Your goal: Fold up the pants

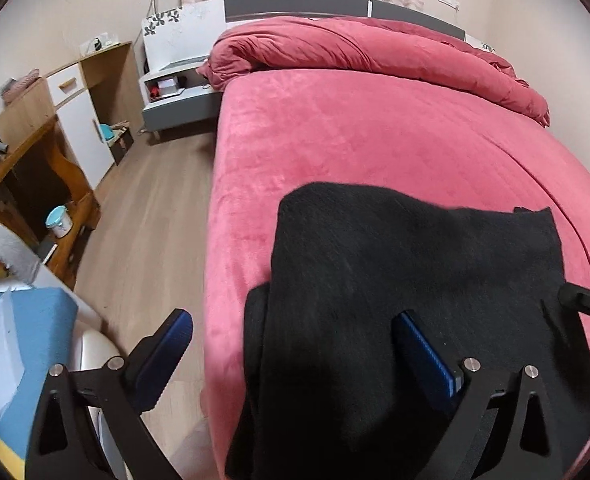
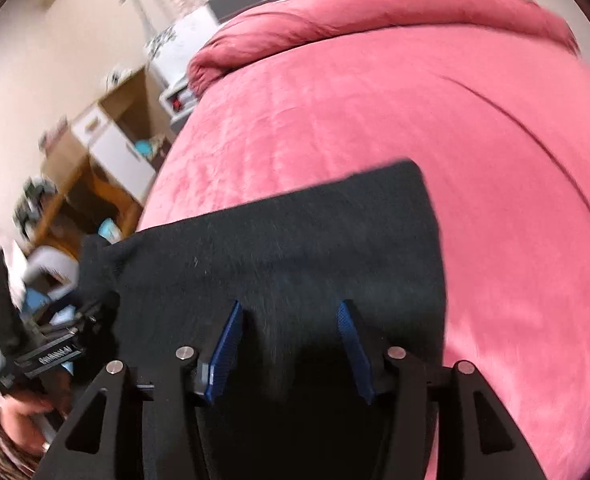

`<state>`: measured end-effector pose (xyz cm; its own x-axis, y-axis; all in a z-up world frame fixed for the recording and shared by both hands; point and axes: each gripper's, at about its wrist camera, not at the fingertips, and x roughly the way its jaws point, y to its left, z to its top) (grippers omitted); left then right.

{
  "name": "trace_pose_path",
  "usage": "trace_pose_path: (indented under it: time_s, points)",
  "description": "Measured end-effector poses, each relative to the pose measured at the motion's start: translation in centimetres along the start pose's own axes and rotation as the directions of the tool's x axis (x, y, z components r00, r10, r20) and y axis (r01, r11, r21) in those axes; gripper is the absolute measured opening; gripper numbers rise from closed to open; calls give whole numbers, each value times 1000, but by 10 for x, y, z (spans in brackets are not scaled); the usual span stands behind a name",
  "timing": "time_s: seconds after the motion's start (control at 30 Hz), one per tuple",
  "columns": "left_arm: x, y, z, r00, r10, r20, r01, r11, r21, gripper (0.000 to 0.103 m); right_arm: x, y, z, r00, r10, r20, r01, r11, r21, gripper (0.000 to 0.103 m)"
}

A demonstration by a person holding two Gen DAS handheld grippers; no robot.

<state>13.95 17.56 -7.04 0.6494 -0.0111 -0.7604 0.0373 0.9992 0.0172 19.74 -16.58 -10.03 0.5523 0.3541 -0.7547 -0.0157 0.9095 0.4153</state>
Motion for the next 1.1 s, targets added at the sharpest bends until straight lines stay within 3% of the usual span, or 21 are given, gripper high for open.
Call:
trace_pose_path:
  time_s: [0.1,0.3,0.43,0.53,0.6,0.73,0.83,1.0,1.1]
  points:
    - [-17,-2,-14,1000,-12,7,12,1000,3,102,-14,-10,-18,1000,9,-4,-9,1000,23,51]
    - [-39,8,-36,999,49,12,-49,999,-2,102,-26,-3,-43,999,-42,-10,40,995,-92,51]
    - [-44,27,-44,999,47,18,-47,998,-44,103,-36,-7,-51,1000,-24,10,25,995,-94,51]
    - [-38,44,-46,1000,-20,1,20,992,-121,103,-41,-11,-51,999,-31,29,34,995,-96,58]
    - [-32,57,-45,994,-104,-21,98,978,-186,103,-43,-15,-50,998,-46,36,50,993,-104,64]
    - [-9,72,-45,959,-266,-93,229,928,-293,103,-37,-27,-42,1000,17,15,-16,998,-55,65]
    - [3,73,-42,934,-338,-113,293,908,-299,103,-29,-33,-35,998,59,-3,-59,997,-51,68]
    - [18,66,-33,920,-367,-138,331,916,-229,103,-5,-40,-17,997,57,-58,-61,995,-79,68]
    - [20,60,-29,922,-362,-137,341,927,-156,103,4,-46,-7,996,49,-72,-54,996,-72,69]
